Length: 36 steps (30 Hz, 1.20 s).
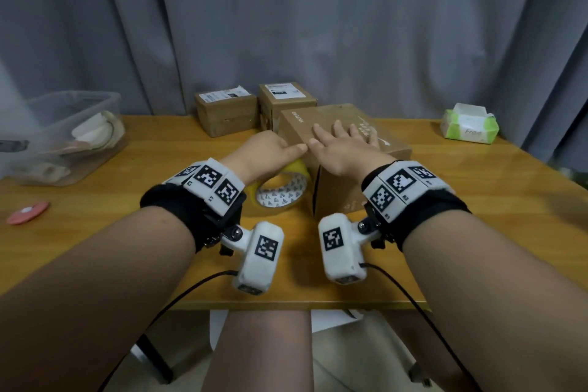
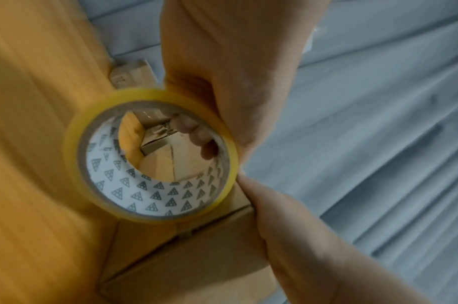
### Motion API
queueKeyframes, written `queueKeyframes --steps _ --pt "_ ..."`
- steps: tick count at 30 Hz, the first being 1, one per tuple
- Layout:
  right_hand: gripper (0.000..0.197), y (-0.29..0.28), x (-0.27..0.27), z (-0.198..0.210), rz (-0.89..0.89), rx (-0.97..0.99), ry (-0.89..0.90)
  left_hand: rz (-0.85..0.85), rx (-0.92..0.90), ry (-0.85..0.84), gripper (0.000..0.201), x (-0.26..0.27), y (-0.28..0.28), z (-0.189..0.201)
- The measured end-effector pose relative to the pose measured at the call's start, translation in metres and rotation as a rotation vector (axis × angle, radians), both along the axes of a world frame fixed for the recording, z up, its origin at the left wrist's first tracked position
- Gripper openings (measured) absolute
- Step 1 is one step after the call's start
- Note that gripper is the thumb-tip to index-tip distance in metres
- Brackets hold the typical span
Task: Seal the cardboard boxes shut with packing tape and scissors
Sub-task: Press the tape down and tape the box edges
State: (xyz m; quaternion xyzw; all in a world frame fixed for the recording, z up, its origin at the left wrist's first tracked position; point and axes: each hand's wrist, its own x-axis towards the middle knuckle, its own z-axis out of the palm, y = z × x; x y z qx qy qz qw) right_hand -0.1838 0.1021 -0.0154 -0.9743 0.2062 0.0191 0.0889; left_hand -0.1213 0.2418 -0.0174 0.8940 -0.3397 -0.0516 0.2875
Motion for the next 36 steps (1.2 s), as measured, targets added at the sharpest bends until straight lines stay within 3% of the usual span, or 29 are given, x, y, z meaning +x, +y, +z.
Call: queueKeyframes --steps 3,4,7,10,17,23,29,36 --pt "0.054 -0.004 0.0 0.001 -0.055 -0.001 0.033 -0.087 -0.294 0.061 0.027 0.004 0.015 -0.011" --pt "0.055 -0.005 0.0 0.001 -0.063 -0.001 0.038 -0.135 -0.344 0.075 0.031 0.003 0.021 -0.014" --pt "0.065 -0.004 0.0 0.001 -0.061 -0.032 0.049 -0.264 -0.195 -0.084 0.046 0.008 0.031 -0.021" --pt "0.072 -0.004 0.0 0.001 -0.059 -0.052 0.05 -0.281 -0.137 -0.234 0.034 0.009 0.032 -0.021" --pt "0.066 -0.002 0.0 0.001 -0.06 -0.056 0.016 -0.298 0.13 -0.222 0.039 0.012 0.033 -0.02" --pt "0.078 -0.006 -0.01 -0.011 0.011 -0.158 -0.119 -0.246 0.099 -0.201 0.045 -0.001 0.017 -0.036" --pt "0.065 0.002 -0.015 -0.032 0.013 -0.225 -0.365 -0.241 -0.036 -0.185 0.039 0.001 0.024 -0.05" --pt "0.078 0.0 -0.011 -0.031 0.002 -0.273 -0.325 -0.244 0.02 -0.26 0.036 0.008 0.012 -0.045"
